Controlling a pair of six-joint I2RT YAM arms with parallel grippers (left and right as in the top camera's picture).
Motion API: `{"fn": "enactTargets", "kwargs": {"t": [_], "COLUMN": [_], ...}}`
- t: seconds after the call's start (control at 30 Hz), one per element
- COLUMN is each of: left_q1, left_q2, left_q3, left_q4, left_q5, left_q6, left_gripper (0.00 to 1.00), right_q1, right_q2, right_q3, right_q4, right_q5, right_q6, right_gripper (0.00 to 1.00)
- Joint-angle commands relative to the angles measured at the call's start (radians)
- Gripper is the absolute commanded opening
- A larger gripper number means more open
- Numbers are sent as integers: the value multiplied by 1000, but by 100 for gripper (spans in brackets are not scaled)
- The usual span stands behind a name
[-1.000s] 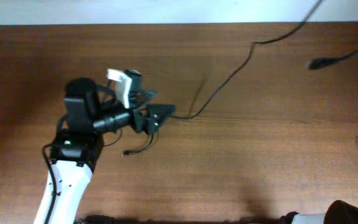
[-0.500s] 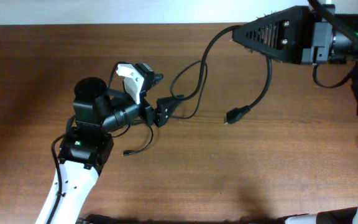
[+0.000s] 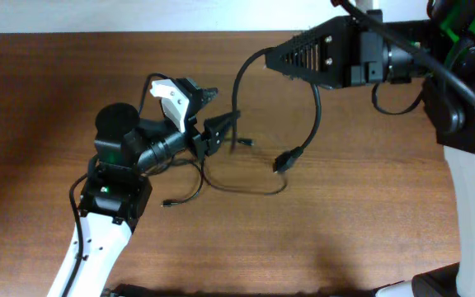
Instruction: Untangle cables
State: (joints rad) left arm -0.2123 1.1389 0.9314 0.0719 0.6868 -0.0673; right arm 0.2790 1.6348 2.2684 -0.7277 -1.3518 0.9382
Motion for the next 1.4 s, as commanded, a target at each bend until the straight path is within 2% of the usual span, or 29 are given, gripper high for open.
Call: {"fn": "enactTargets", "kwargs": {"t": [0.0,0.17,0.2,0.23,0.3,0.4,0.5,0.57,0.6,0.67,0.73,0.83,0.87,0.9,0.97,1.03,1.1,1.13,1.17,1.2,1.27,1.3,1.37], "left_q1": [-4,-4,-4,-3,-3,-1,10,10,9,9,9,10,9,10,10,10,10,10,10,14,42,62,100], "left_q2": [6,7,7,7,7,0,-8,-8,-8,-6,-6,-6,-6,-6,-6,-6,-6,-6,-6,-6,-6,-6,-6], "left_q3": [4,4,4,4,4,5,5,5,4,4,4,4,4,4,4,4,4,5,5,5,5,5,5], "left_q4": [2,-33,-57,-86,-119,-106,-52,-24,-29,-28,-35,-47,-46,-46,-42,-35,-20,-9,-3,4,18,34,97], "left_q5": [-29,-29,-29,-20,43,61,88,168,183,242,259,221,205,181,141,139,139,139,138,113,-16,-35,-11], "left_q6": [8,5,6,23,118,175,179,197,196,196,192,193,192,181,121,118,72,46,28,-12,-212,-308,-535], "left_gripper": [66,68,73,73,72,70,67,78,92,94,87,56,36,1,0,0,0,0,0,0,0,0,0], "right_q1": [10,3,-7,-28,-71,-146,-168,-124,-97,-34,-2,43,50,51,47,47,40,26,8,-11,-60,-85,-117], "right_q2": [-5,-5,-5,-5,-5,-2,14,29,34,52,67,71,71,71,72,72,72,73,74,74,74,74,74], "right_q3": [12,12,12,12,12,12,12,12,12,12,12,12,12,12,12,12,12,12,12,12,12,12,12], "right_q4": [5,5,5,5,-1,-111,-176,-175,-174,-174,-174,-174,-174,-174,-174,-174,-175,-178,-184,-204,-281,-344,-512], "right_q5": [3,71,74,81,93,112,111,111,116,158,159,160,160,160,161,169,184,186,186,187,202,243,446], "right_q6": [-18,-34,-42,-63,-108,-164,-183,-183,-183,-183,-183,-183,-183,-183,-183,-195,-281,-316,-387,-483,-669,-763,-962], "right_gripper": [4,4,4,4,4,4,4,4,4,4,4,4,4,4,4,4,5,25,82,100,99,99,99]}}
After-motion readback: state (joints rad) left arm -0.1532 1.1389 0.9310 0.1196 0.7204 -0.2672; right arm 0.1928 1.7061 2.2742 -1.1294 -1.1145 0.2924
